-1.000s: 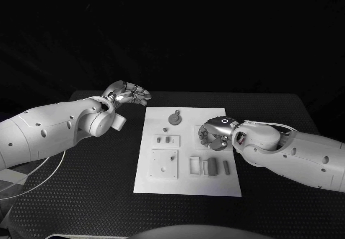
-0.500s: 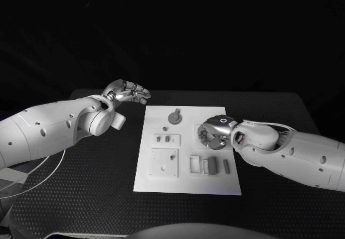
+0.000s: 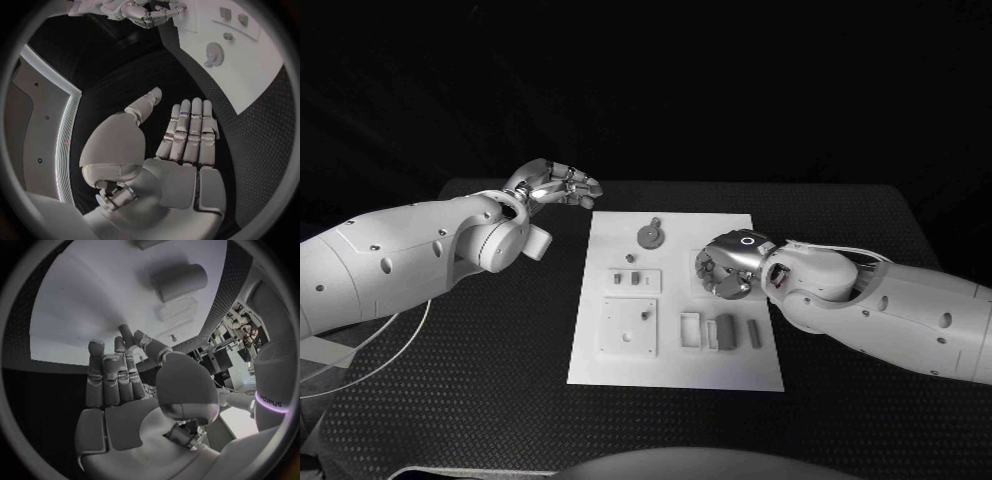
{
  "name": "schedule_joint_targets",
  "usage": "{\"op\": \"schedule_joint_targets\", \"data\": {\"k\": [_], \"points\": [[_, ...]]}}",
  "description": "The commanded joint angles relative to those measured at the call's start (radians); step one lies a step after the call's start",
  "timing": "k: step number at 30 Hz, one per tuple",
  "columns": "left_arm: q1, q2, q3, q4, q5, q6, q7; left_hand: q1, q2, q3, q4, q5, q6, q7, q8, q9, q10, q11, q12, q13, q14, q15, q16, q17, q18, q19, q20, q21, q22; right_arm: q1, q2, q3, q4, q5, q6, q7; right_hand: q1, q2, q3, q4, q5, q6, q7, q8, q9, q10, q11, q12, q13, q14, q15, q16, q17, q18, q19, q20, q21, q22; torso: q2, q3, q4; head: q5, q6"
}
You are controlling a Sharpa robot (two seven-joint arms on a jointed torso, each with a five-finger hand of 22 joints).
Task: Assemble the parts on the task board
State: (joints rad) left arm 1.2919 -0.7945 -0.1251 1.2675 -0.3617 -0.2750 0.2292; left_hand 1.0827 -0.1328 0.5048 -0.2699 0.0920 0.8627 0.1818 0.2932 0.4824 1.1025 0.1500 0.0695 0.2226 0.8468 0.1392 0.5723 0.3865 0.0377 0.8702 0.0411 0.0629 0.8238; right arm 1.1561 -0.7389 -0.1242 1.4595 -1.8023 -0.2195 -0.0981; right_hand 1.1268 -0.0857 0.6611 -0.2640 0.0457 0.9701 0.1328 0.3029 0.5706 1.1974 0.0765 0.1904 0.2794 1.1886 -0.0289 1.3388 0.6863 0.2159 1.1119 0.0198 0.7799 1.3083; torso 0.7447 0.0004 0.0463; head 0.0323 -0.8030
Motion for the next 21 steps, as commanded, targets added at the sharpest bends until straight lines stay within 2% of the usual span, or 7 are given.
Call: {"op": "schedule_joint_targets", "data": {"k": [1, 3, 8, 21], "points": [[0.002, 0.001, 0.001, 0.002, 0.005, 0.012, 0.01, 0.001, -0.009, -0.003, 0.004, -0.005, -0.004, -0.002, 0.005, -0.001, -0.009, 0.002, -0.002, -0.001, -0.007, 0.001, -0.004, 0.001, -0.008, -0.008, -0.001, 0.005, -0.001, -0.001, 0.002, 0.0, 0.004, -0.011, -0.024, -0.006, 0.003, 0.03, 0.002, 0.001, 0.004, 0.015, -0.005, 0.01, 0.004, 0.017, -0.006, 0.007, 0.005, 0.004, -0.011, -0.004, -0.001, 0.046, 0.008, -0.006, 0.005, 0.016, 0.0, 0.0003, 0.0005, 0.0, 0.0], [0.002, 0.0, 0.001, 0.002, 0.005, 0.012, 0.01, 0.001, -0.009, -0.003, 0.004, -0.005, -0.004, -0.002, 0.005, -0.001, -0.009, 0.002, -0.002, -0.001, -0.007, 0.001, -0.004, 0.002, -0.008, -0.008, -0.001, 0.005, -0.001, -0.001, 0.002, 0.0, 0.005, -0.014, -0.027, -0.008, 0.003, 0.044, 0.004, -0.005, 0.004, 0.023, -0.008, 0.014, 0.006, 0.026, -0.01, 0.01, 0.006, 0.009, -0.015, -0.004, -0.001, 0.046, 0.012, -0.009, 0.007, 0.016, 0.0, 0.0002, 0.0004, 0.0, 0.0], [0.002, -0.001, 0.001, 0.002, 0.005, 0.013, 0.01, 0.001, -0.009, -0.003, 0.004, -0.005, -0.004, -0.002, 0.005, -0.001, -0.009, 0.002, -0.002, -0.001, -0.007, 0.001, -0.004, 0.002, -0.008, -0.008, -0.001, 0.005, -0.002, -0.001, 0.0, 0.0, 0.009, -0.015, -0.045, -0.01, 0.0, 0.053, 0.005, -0.012, 0.005, 0.032, -0.011, 0.017, 0.008, 0.036, -0.014, 0.013, 0.008, 0.016, -0.02, -0.005, -0.002, 0.046, 0.018, -0.012, 0.009, 0.016, 0.0, 0.0001, 0.0005, 0.0, 0.0], [0.002, -0.003, 0.001, 0.003, 0.005, 0.013, 0.01, 0.001, -0.008, -0.004, 0.004, -0.005, -0.004, -0.002, 0.005, -0.002, -0.01, 0.002, -0.002, -0.002, -0.007, 0.002, -0.005, 0.004, -0.008, -0.008, -0.001, 0.005, -0.002, -0.001, -0.017, 0.001, 0.032, -0.024, -0.058, -0.014, -0.001, 0.055, 0.007, -0.02, 0.005, 0.042, -0.016, 0.021, 0.011, 0.048, -0.02, 0.016, 0.01, 0.025, -0.026, -0.008, -0.003, 0.046, 0.026, -0.017, 0.009, 0.015, -0.001, 0.0002, 0.0, -0.001, 0.002]]}}
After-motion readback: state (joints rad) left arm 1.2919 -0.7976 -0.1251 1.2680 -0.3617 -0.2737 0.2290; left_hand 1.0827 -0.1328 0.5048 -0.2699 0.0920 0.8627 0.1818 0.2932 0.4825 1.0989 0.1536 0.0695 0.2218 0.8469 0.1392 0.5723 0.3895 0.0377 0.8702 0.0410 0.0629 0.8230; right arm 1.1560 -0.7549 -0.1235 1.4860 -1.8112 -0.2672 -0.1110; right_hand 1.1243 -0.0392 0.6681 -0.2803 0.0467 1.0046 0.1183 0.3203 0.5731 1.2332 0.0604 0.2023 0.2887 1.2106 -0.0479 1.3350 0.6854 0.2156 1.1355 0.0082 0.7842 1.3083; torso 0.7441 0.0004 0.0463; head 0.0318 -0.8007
